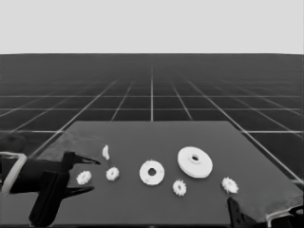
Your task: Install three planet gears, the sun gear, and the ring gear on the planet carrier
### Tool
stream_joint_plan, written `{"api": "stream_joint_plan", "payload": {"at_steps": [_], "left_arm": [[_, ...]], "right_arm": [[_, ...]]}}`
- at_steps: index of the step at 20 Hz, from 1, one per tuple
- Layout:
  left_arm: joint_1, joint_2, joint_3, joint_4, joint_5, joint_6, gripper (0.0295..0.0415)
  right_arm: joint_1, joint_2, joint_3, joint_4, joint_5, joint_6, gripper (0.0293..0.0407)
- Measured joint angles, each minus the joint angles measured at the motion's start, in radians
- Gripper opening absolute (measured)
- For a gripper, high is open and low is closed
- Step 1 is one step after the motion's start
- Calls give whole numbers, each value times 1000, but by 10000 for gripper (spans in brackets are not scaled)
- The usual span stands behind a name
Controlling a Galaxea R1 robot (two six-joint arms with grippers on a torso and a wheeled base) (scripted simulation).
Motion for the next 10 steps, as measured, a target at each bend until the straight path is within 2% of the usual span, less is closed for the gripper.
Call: {"api": "stream_joint_plan", "payload": {"at_steps": [1, 2, 3, 4, 5, 6, 7, 8, 10], "left_arm": [[-26, 1, -28, 30, -20, 1, 297], [-42, 1, -46, 47, -31, 2, 314], [-51, 2, -56, 58, -38, 2, 346], [-8, 208, -110, 534, 399, -484, 377], [-3, 458, -211, 423, 872, -984, 399], [-1, 596, -401, 136, 933, -1338, 403], [14, 645, -565, -40, 910, -1479, 396], [28, 669, -682, -139, 886, -1533, 390], [44, 694, -810, -232, 865, -1562, 386]], "right_arm": [[20, -6, -23, -31, -10, 1, 308], [32, -9, -37, -49, -15, 2, 337], [39, -11, -45, -60, -19, 3, 368], [43, -12, -50, -66, -21, 3, 380], [45, -13, -52, -70, -22, 3, 383], [47, -13, -54, -72, -23, 3, 384], [47, -13, -55, -73, -23, 3, 384], [48, -14, -55, -74, -23, 3, 384], [48, -14, -55, -75, -23, 3, 385]]}}
